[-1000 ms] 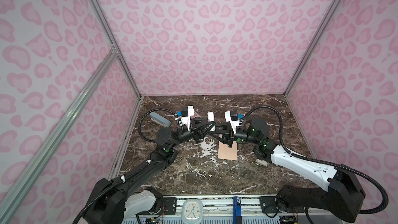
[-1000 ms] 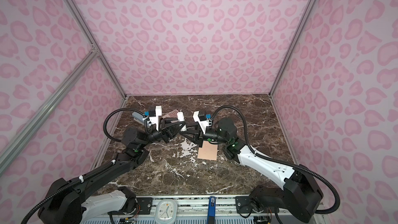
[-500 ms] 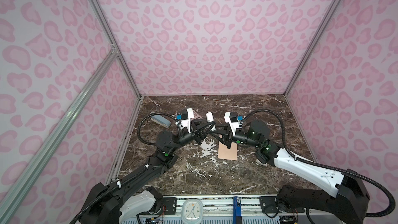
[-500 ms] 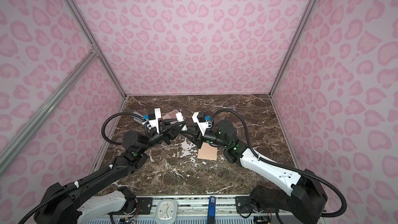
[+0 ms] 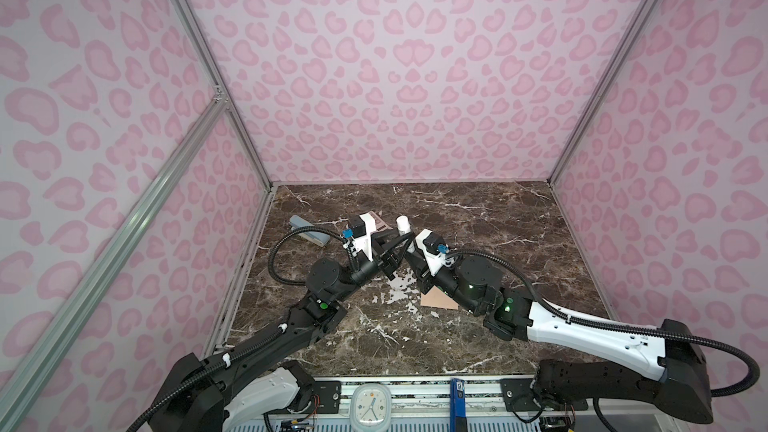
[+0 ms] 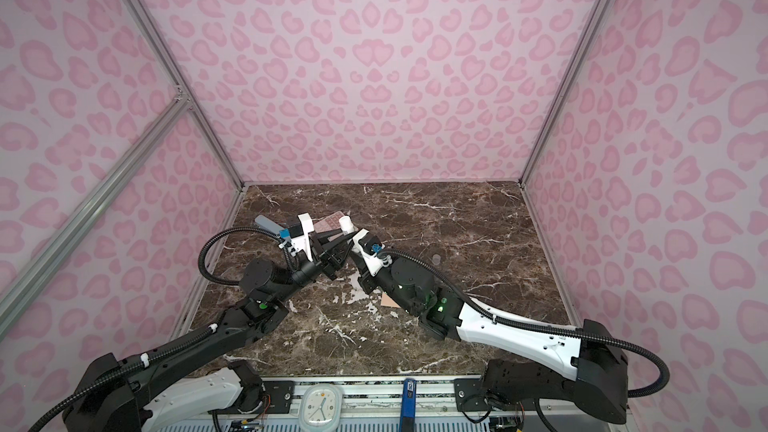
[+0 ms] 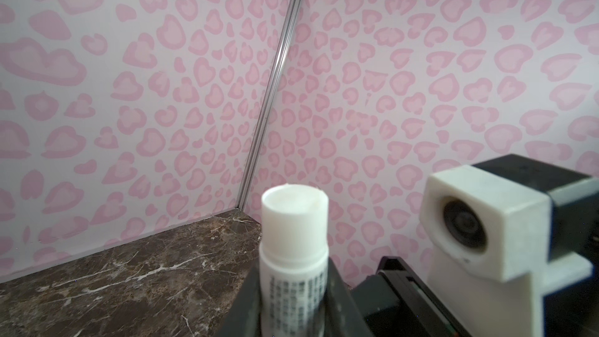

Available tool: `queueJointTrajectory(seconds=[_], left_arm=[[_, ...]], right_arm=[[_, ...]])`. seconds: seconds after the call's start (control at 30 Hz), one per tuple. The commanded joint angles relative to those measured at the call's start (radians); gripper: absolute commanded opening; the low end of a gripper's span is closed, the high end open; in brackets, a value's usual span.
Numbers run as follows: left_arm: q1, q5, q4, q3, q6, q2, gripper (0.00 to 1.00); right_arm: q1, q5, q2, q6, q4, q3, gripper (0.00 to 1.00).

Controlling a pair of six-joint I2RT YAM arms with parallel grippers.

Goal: Place the letter into the envelope and seal it

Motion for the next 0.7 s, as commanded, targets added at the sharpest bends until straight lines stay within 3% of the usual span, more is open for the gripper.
queueJointTrajectory(seconds=[0.0, 0.17, 0.33, 0.5, 0.67], left_arm=[[0.002, -0.154, -0.060, -0.009, 0.039, 0.001, 0.04], [-0.001, -0.186, -0.060, -0.018, 0.043, -0.005, 0.04], [0.002, -0.238, -0.092, -0.020, 0.061, -0.031, 0.04], [0.039, -0.208, -0.143, -0.005, 0.065, -0.068, 0.04], [0.085, -0.088, -0.175, 0.013, 0.041, -0.097, 0.04]], right_arm=[[0.054, 0.124, 0.018, -0.106, 0.122, 0.018, 0.28], [0.092, 0.163, 0.040, -0.133, 0.126, 0.027, 0.32], [0.084, 0.177, 0.019, -0.109, 0.114, 0.001, 0.42], [-0.004, -0.027, -0.047, -0.042, 0.051, -0.053, 0.46], [-0.138, -0.354, -0.093, 0.023, 0.025, -0.094, 0.46]])
